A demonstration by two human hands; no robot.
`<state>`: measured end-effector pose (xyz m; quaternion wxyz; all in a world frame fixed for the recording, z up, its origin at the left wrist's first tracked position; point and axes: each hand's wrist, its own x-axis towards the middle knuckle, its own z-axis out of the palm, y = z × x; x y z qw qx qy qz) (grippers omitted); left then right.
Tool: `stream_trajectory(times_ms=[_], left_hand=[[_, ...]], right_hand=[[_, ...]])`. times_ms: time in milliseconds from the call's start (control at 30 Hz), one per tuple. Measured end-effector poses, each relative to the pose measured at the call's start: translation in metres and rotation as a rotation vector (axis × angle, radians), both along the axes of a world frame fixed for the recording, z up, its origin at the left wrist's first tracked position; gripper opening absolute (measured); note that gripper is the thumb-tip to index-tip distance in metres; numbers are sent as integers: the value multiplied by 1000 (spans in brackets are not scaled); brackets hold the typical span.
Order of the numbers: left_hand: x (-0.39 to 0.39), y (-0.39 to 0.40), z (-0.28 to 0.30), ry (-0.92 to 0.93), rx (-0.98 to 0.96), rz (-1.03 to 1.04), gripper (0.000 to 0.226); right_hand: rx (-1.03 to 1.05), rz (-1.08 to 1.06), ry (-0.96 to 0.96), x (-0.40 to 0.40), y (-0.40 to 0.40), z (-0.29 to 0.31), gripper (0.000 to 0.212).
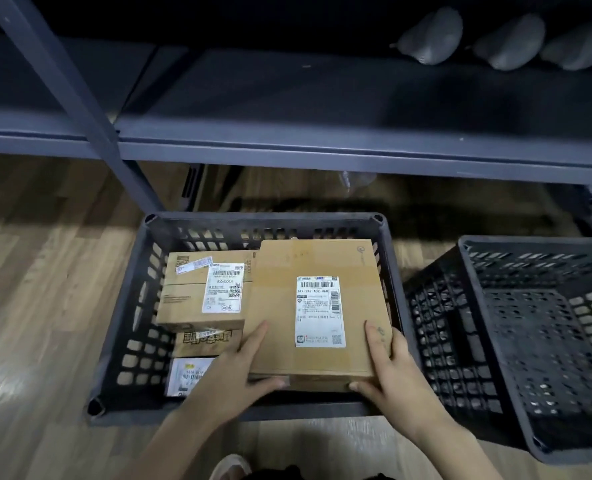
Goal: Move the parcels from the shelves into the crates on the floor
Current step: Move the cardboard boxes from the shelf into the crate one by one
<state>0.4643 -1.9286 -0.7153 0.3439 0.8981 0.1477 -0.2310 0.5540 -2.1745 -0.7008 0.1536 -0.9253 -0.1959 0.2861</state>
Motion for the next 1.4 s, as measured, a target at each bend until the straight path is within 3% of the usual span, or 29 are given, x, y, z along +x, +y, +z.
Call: stream_trajectory(times_ms=[433, 667, 867, 1033, 1133, 1233, 1300, 1400], left_hand=[[13, 14, -44, -84, 59, -174, 92], [16, 26, -52, -134, -26, -175, 94], [13, 19, -56, -198, -54, -133, 92], [16, 24, -52, -127, -74, -169, 103], [17, 27, -46, -105, -75, -192, 102], [19, 26, -41, -84, -60, -218, 116], [24, 24, -41, -134, -8, -166, 116], [38, 19, -43, -183, 97, -96, 114]], right_hand=[[-154, -37, -26, 11, 13, -27, 98], [-161, 28, -203, 9, 15, -11, 78], [-167, 8, -193, 9, 15, -13, 76], [-200, -40, -215, 6, 22, -20, 70], [-223, -30, -202, 4, 27, -23, 87], [-248, 148, -391, 13, 28, -24, 99], [-200, 262, -336, 18, 33, -23, 98], [-133, 237, -182, 35, 42, -34, 82]])
